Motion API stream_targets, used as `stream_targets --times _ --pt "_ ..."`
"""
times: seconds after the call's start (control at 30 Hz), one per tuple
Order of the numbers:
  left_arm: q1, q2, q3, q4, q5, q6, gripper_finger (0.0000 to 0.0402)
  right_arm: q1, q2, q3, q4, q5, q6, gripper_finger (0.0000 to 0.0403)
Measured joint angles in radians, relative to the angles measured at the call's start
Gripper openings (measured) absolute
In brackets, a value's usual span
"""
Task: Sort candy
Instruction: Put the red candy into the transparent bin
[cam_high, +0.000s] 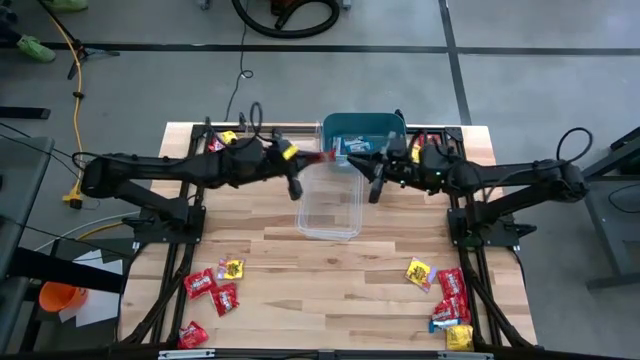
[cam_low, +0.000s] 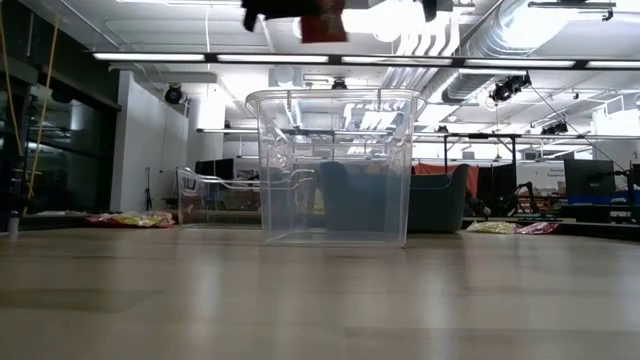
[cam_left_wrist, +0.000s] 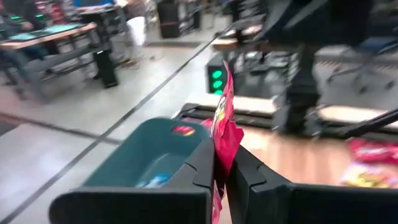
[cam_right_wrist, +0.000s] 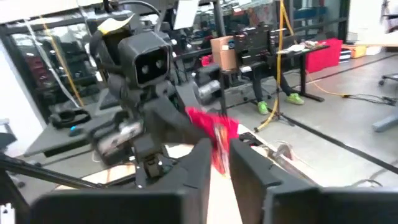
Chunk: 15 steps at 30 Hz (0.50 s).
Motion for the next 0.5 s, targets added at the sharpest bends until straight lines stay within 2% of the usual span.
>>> stream_targets --times 0.17,0.3,0.4,0.5 --pt "0.046 -0.141 0.000 -0.155 -0.046 0.025 0.0001 0.000 -0.086 0.000 -0.068 0.060 -0.031 0.0121" --pt "0.087 -0.260 -0.005 -0.245 -0.055 0.039 0.0001 0.000 -0.137 0.000 -0.132 0.106 -0.034 0.0152" --pt "0.106 -0.353 -0.076 -0.222 -0.077 0.012 0.0001 0.000 -0.156 0.000 -0.165 0.122 -0.034 0.0162" --pt "0.115 -0.444 -0.197 -0.134 -0.077 -0.051 0.0001 0.000 -0.156 0.000 -0.177 0.123 -0.034 0.0162"
